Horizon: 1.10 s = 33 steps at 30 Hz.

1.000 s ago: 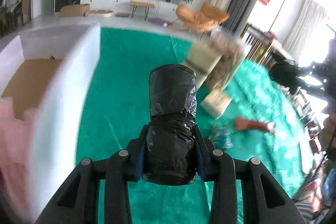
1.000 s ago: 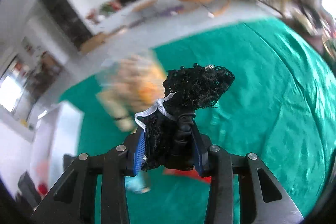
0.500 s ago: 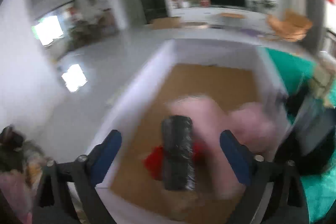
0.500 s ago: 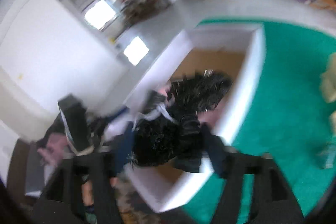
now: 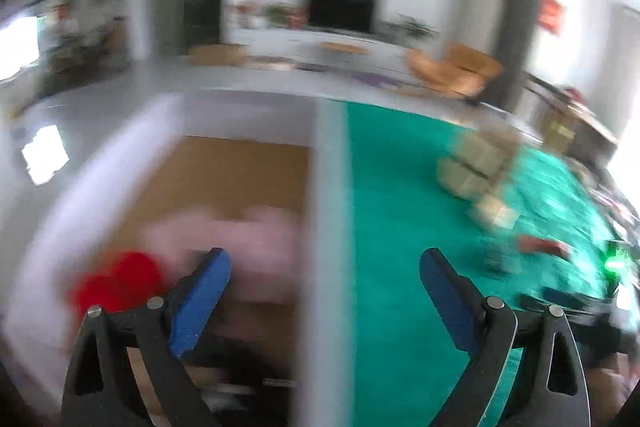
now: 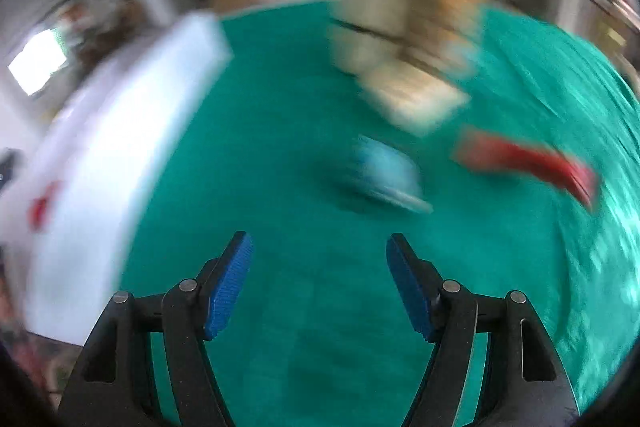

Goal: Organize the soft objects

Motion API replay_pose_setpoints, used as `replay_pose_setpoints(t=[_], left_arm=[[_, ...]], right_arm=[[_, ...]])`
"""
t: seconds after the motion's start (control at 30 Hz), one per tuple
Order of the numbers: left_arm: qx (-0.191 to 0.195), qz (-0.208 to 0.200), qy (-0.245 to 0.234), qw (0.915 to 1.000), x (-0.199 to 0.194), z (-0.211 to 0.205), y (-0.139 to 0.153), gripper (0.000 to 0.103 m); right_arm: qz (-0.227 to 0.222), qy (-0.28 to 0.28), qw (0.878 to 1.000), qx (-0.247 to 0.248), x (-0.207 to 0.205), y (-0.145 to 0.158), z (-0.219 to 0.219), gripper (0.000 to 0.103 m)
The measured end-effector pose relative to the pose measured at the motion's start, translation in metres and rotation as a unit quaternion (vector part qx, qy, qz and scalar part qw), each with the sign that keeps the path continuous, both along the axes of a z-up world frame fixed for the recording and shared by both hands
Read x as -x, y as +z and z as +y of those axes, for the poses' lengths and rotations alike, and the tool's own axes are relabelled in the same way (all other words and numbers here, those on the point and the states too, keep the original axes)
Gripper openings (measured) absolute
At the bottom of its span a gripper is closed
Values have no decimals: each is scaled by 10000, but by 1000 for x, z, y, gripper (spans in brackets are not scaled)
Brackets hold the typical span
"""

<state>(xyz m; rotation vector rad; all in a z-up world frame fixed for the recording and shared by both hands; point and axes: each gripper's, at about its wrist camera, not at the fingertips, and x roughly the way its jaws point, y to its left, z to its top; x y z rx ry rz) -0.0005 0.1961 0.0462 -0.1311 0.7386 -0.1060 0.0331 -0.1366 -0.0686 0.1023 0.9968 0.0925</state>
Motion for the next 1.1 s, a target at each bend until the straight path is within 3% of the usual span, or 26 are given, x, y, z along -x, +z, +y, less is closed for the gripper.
replay_pose_setpoints(t=[0.07,0.13,0.2,0.27,0.5,0.7,1.1], left_arm=[[304,370,-639,9968,-8,-49,-20,101],[448,707,-1094,9905,-20,-89,-47,101],[258,917,-1201,9882,-33,-120,-76,101],[95,1010,-1139,9883,-46,-135,-94,101],[-165,1192,-618,9908,-86,-122,-130,101],[-821,1066,-494,9897,-106,-124,-136,103],[-772,958,-469,9913,-103,-119,-136,103]], right_arm=[[-38,-438,9986,302,6,-13,-37,73],[-362,-579,9965,473,7,-7,-57,73],[-248,-823,9938,702,0,-8,-70,74],[-322,-858,9941,584,-4,-9,-72,77],[-397,-884,9931,664,3,-11,-77,80],[-396,-879,9931,669,1,-11,-69,81],[-396,-879,9931,670,0,-12,-68,82]])
